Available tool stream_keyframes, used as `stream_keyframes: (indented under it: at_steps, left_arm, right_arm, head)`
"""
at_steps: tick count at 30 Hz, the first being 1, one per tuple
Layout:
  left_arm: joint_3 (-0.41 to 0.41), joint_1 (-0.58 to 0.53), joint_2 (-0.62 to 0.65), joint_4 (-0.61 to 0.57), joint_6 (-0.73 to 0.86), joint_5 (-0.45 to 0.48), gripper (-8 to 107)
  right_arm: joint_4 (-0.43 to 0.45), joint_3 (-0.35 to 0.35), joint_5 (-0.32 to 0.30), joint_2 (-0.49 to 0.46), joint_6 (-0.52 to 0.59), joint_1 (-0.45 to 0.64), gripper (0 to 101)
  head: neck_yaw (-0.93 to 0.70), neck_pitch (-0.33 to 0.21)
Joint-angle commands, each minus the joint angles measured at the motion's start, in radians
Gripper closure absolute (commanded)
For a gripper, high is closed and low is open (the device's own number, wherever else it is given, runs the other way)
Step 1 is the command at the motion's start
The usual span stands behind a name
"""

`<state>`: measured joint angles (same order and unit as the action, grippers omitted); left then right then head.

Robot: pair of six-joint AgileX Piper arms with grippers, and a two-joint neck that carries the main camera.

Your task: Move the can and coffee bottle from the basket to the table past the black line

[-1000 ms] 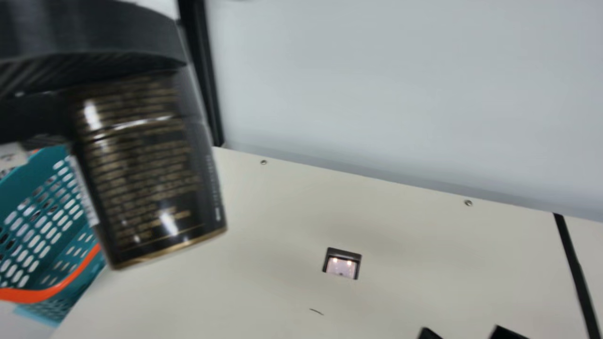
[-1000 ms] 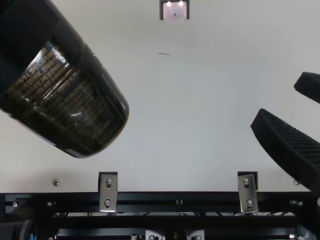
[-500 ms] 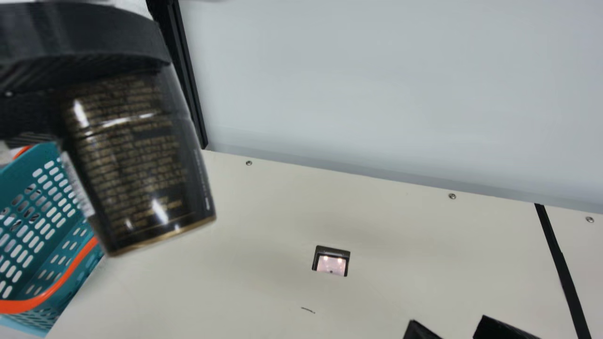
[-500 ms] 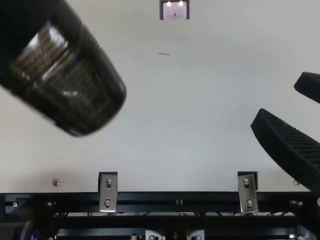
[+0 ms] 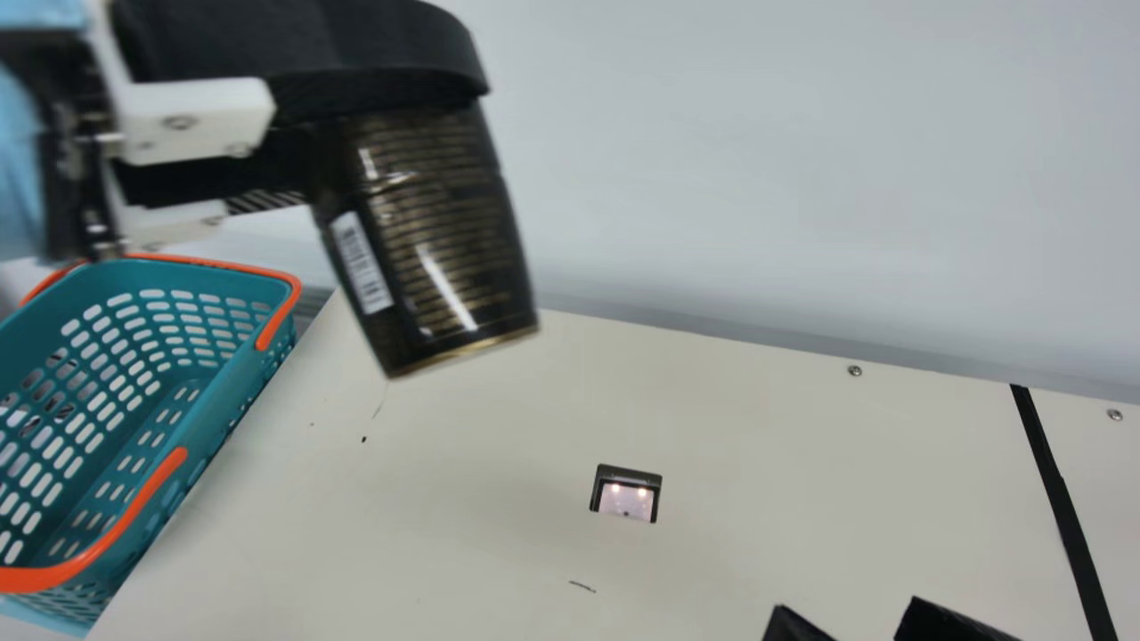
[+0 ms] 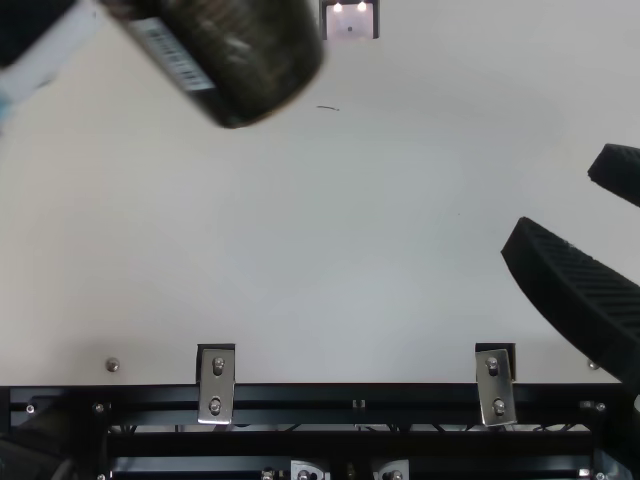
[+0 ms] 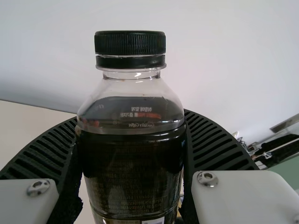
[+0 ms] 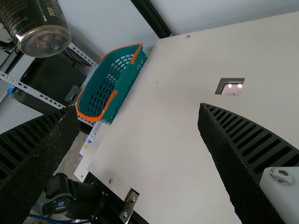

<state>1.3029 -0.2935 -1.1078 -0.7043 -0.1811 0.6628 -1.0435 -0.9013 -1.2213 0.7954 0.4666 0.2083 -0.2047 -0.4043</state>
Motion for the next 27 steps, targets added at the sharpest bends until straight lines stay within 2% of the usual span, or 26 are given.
stream_keyframes:
  at_steps: [1, 8, 9, 13, 27]
  left_arm:
    - [0.015, -0.07, -0.019, 0.03, -0.092, -0.016, 89]
    - [0.04, -0.162, -0.032, 0.023, -0.25, -0.053, 89]
    - [0.04, -0.15, -0.036, 0.018, -0.201, -0.044, 89]
    - [0.04, -0.161, -0.035, 0.022, -0.251, -0.049, 89]
    - [0.035, -0.146, -0.025, -0.036, -0.22, -0.048, 89]
  right_arm:
    - [0.0, 0.0, 0.0, 0.0, 0.0, 0.0, 0]
    - [0.0, 0.0, 0.0, 0.0, 0.0, 0.0, 0]
    - [0.0, 0.0, 0.0, 0.0, 0.0, 0.0, 0]
    - [0.0, 0.0, 0.0, 0.0, 0.0, 0.0, 0]
    - [0.0, 0.0, 0.0, 0.0, 0.0, 0.0, 0]
  head:
    - [0.003, -0.032]
    - [0.003, -0.032]
    - [0.003, -0.032]
    - [0.003, -0.032]
    - [0.003, -0.032]
